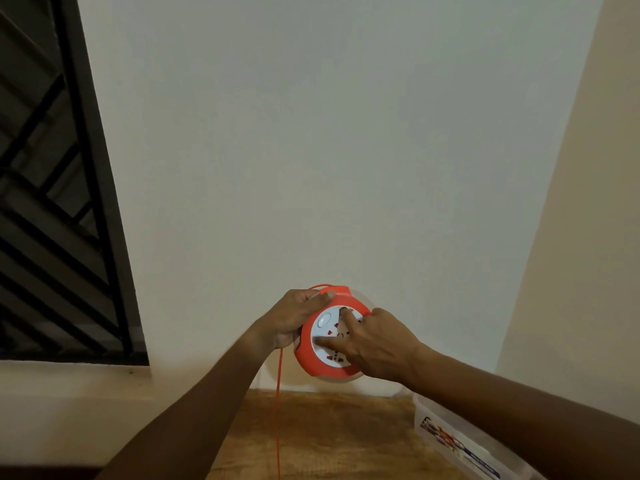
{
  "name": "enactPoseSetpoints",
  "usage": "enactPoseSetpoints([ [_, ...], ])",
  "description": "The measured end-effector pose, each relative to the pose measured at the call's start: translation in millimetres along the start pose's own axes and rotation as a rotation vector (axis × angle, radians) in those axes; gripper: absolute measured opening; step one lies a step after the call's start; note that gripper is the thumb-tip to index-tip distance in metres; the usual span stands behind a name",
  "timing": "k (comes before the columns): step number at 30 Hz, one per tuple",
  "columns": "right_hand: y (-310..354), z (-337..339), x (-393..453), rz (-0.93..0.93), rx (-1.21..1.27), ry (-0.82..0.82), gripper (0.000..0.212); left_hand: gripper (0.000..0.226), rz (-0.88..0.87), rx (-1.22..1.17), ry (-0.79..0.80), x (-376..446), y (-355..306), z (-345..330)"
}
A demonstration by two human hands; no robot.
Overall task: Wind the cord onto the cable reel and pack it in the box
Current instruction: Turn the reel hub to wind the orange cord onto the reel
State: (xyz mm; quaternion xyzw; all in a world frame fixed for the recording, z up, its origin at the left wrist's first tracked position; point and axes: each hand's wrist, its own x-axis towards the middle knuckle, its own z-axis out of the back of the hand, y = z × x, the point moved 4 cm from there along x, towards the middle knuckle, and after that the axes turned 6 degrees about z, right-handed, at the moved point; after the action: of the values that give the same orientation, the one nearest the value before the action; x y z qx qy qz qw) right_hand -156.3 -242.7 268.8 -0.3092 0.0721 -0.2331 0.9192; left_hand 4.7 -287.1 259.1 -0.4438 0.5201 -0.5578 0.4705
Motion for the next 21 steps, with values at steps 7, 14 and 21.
enactPoseSetpoints([
  [7, -6.3, 2.3, 4.3, -0.414, 0.215, -0.103, 0.074, 0.038, -0.056, -0.200, -0.227, 1.8, -2.6, -7.4],
  [14, 7.7, -26.9, -0.3, -1.094, 1.446, -0.537, 0.048, 0.016, -0.182, -0.191, -0.394, 0.6, 14.6, -28.1],
  [21, 15.6, -40.4, -6.1, -1.005, 1.556, -0.444, 0.055, 0.020, -0.150, -0.087, -0.415, 0.3, 27.2, -23.4],
])
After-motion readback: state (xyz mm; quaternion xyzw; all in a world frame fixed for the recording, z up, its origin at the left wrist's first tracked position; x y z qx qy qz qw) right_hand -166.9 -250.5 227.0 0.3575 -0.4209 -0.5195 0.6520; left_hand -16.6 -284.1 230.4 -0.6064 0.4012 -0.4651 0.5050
